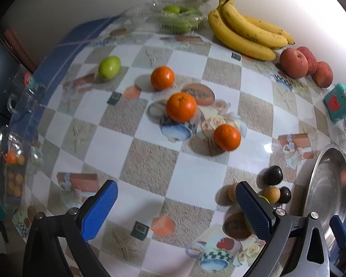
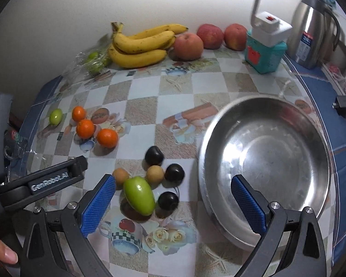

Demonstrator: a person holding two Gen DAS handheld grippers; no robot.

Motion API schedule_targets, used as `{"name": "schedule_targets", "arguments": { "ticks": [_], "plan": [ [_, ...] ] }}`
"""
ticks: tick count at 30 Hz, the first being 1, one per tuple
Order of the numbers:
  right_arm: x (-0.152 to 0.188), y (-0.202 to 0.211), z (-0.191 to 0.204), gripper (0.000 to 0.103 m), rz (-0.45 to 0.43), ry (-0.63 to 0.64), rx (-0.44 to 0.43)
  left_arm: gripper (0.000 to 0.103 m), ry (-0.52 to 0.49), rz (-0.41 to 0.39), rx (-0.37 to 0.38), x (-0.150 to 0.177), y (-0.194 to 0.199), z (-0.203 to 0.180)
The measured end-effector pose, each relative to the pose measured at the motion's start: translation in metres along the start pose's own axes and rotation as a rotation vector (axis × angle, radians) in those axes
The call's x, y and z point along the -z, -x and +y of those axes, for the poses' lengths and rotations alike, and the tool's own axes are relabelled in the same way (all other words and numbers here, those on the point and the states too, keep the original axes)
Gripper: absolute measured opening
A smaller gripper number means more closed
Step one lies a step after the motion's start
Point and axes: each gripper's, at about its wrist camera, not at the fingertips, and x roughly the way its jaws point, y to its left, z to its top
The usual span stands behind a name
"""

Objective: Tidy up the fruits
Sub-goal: 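Grasp the green mango with the left tool while the right tool approaches the plums, then lift the green mango with the left tool while the right tool grasps a dark plum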

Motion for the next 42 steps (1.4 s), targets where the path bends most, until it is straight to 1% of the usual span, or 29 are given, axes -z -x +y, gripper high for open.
{"name": "schedule_targets", "arguments": {
  "ticks": [3,6,9,11,12,14,16,18,20,22,24,26,28,31,35,39,42],
  "plan": [
    [0.002,0.001,-0.010,0.100,0.004,-0.028,0.040,0.103,0.000,0.012,0.042,0.003,-0.004,-0.006],
    [0.003,0.002,-0.022,0.100,0.018,-0.062,0.082,0.102,-0.051,0.033,0.061,0.009,-0.010,-0.023],
    [0.004,0.005,-0.032,0.100,0.016,-0.088,0.110,0.098,-0.078,0.061,0.081,0.015,-0.014,-0.037],
    [0.004,0.007,-0.039,0.100,0.016,-0.102,0.122,0.090,-0.103,0.073,0.099,0.019,-0.016,-0.047],
    [0.005,0.007,-0.043,0.100,0.015,-0.110,0.124,0.088,-0.117,0.079,0.112,0.021,-0.017,-0.053],
    [0.005,0.009,-0.048,0.100,0.015,-0.126,0.126,0.081,-0.135,0.088,0.128,0.025,-0.018,-0.063],
    [0.005,0.009,-0.050,0.100,0.017,-0.133,0.130,0.075,-0.144,0.090,0.152,0.027,-0.018,-0.068],
    [0.004,0.010,-0.053,0.100,0.014,-0.144,0.136,0.073,-0.142,0.102,0.173,0.027,-0.017,-0.071],
    [0.004,0.011,-0.056,0.100,0.010,-0.158,0.129,0.066,-0.137,0.116,0.193,0.028,-0.020,-0.073],
    [0.004,0.012,-0.057,0.100,0.009,-0.162,0.131,0.063,-0.130,0.133,0.210,0.030,-0.024,-0.074],
    [0.005,0.012,-0.058,0.100,0.010,-0.164,0.136,0.058,-0.122,0.147,0.244,0.031,-0.028,-0.076],
    [0.005,0.012,-0.059,0.100,0.011,-0.168,0.135,0.045,-0.107,0.163,0.284,0.031,-0.032,-0.077],
    [0.005,0.012,-0.060,0.100,0.009,-0.175,0.135,0.041,-0.103,0.160,0.302,0.033,-0.031,-0.081],
    [0.005,0.013,-0.062,0.100,0.007,-0.183,0.132,0.040,-0.103,0.164,0.300,0.032,-0.029,-0.083],
    [0.005,0.012,-0.062,0.100,0.011,-0.191,0.117,0.040,-0.075,0.165,0.332,0.026,-0.025,-0.081],
    [0.006,0.012,-0.059,0.100,0.003,-0.181,0.084,0.040,-0.048,0.137,0.301,0.018,-0.013,-0.067],
    [0.007,0.009,-0.050,0.100,0.010,-0.141,0.058,0.040,-0.006,0.117,0.283,0.011,-0.009,-0.052]
  ]
}}
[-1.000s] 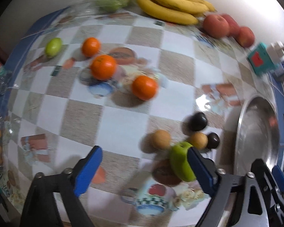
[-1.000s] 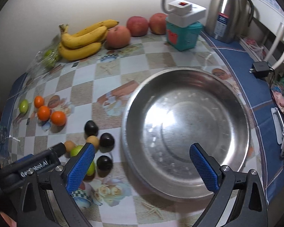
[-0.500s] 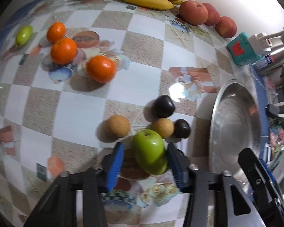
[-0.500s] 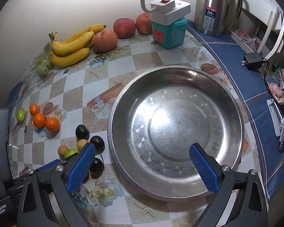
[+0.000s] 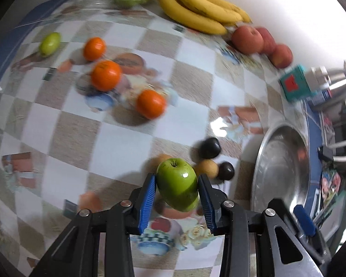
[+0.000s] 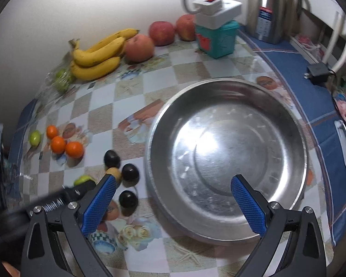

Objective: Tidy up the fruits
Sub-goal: 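Lift the green mango with the left tool while the right tool grasps a dark plum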

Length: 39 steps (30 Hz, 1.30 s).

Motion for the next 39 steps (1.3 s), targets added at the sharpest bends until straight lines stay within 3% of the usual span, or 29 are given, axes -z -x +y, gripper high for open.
{"name": "schedule_targets", "arguments": {
  "ticks": [5,9,14,15,16,23,25,39],
  "plan": [
    [0.007,-0.006,0.025,0.095,0.018,0.081,-0.053,0.040,0.059,-0.040,-0.042,-0.006,0.013,0.025],
    [0.015,-0.014,0.045,0.094,0.038,0.146,-0.076,0.040,0.097,-0.043,-0.017,-0.010,0.015,0.036],
    [0.024,-0.023,0.062,0.081,0.068,0.221,-0.106,0.040,0.101,-0.033,0.001,-0.007,0.018,0.042],
    [0.025,-0.026,0.063,0.075,0.075,0.224,-0.108,0.040,0.101,-0.033,0.003,-0.007,0.018,0.041],
    [0.026,-0.028,0.064,0.068,0.083,0.229,-0.107,0.040,0.101,-0.033,0.005,-0.007,0.018,0.041],
    [0.029,-0.043,0.064,0.058,0.119,0.235,-0.062,0.040,0.113,-0.020,0.013,-0.008,0.015,0.042],
    [0.029,-0.044,0.063,0.050,0.125,0.234,-0.058,0.040,0.114,-0.018,0.014,-0.008,0.014,0.042],
    [0.030,-0.059,0.068,0.029,0.141,0.253,-0.023,0.040,0.110,-0.016,0.011,-0.008,0.013,0.042]
  ]
}}
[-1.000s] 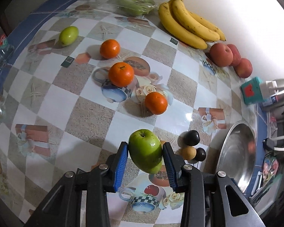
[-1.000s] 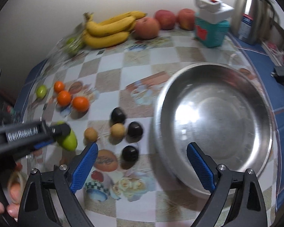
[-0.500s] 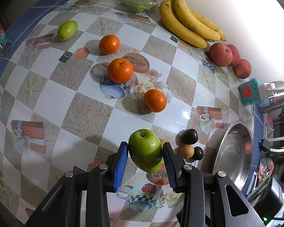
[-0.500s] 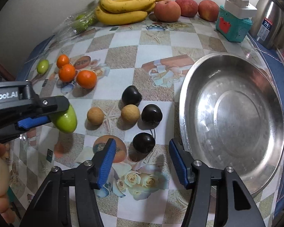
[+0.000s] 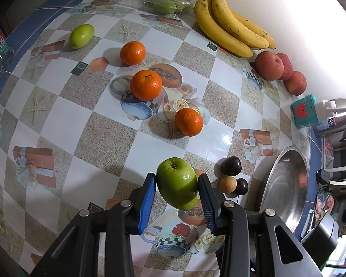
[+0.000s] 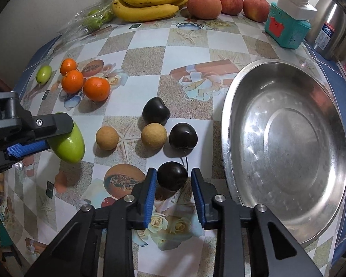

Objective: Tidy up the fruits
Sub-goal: 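Lift the green mango with the left tool while the right tool grasps a dark plum, then carry the mango and plum over the steel basin with both tools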

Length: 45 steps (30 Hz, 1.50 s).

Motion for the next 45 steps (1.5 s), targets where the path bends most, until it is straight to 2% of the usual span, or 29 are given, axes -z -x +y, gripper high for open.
{"name": "schedule_targets", "arguments": {
  "ticks": [5,17,21,26,32,36,37,40,45],
  "plan": [
    [0.000,0.000,0.003,0.028,-0.005,0.013,0.008,0.040,0.000,0.000,0.002,0.000,0.000,0.000],
    [-0.001,0.024,-0.001,0.028,-0.048,-0.013,-0.041,0.040,0.010,-0.008,0.057,0.000,0.008,-0.002],
    [-0.002,0.034,-0.007,0.028,-0.071,-0.032,-0.053,0.037,-0.018,-0.030,0.045,0.002,0.013,-0.010],
    [-0.007,0.045,-0.017,0.028,-0.104,-0.068,-0.045,0.036,-0.067,-0.028,0.070,0.002,0.011,-0.023],
    [-0.007,0.046,-0.028,0.028,-0.105,-0.104,-0.027,0.036,-0.027,0.026,0.086,-0.004,-0.001,-0.003],
    [-0.007,0.044,-0.030,0.028,-0.102,-0.120,-0.021,0.037,-0.014,0.001,0.045,-0.009,0.005,0.012],
    [-0.006,0.043,-0.029,0.028,-0.099,-0.118,-0.021,0.040,-0.017,-0.005,0.027,-0.010,0.006,0.014],
    [-0.005,0.041,-0.027,0.028,-0.092,-0.107,-0.019,0.065,-0.017,-0.002,0.009,-0.011,0.006,0.021],
    [-0.003,0.039,-0.026,0.028,-0.085,-0.107,-0.023,0.066,-0.003,0.025,-0.020,-0.011,-0.003,0.028]
  ]
}}
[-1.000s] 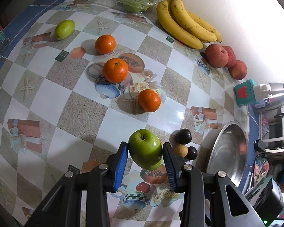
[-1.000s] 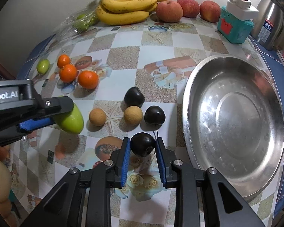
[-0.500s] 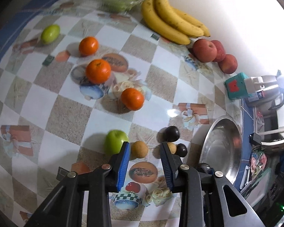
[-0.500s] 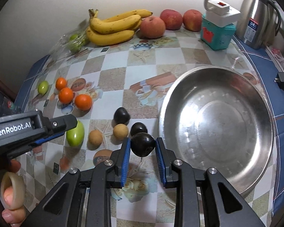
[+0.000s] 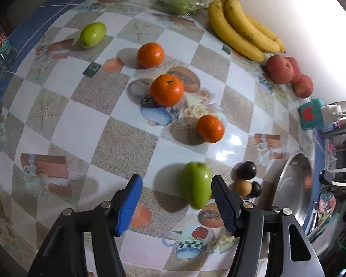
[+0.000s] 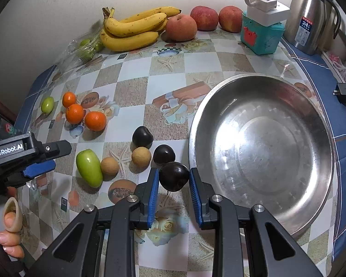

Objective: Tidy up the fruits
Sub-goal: 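Carry the mango and plum over the steel basin with both tools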

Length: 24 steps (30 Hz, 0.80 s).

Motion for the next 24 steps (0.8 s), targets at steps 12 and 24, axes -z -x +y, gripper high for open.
{"name": "schedule_targets", "arguments": {
  "ticks": [12,24],
  "plan": [
    [0.002,-0.003,0.000,0.028,0.011,-0.005,-0.002,0.052,0.014,0.075,0.053,0.007,-0.033,-0.010],
    [0.002,-0.004,0.001,0.028,0.014,-0.008,-0.017,0.039,0.038,0.008,0.092,0.005,-0.009,-0.006]
  ]
}}
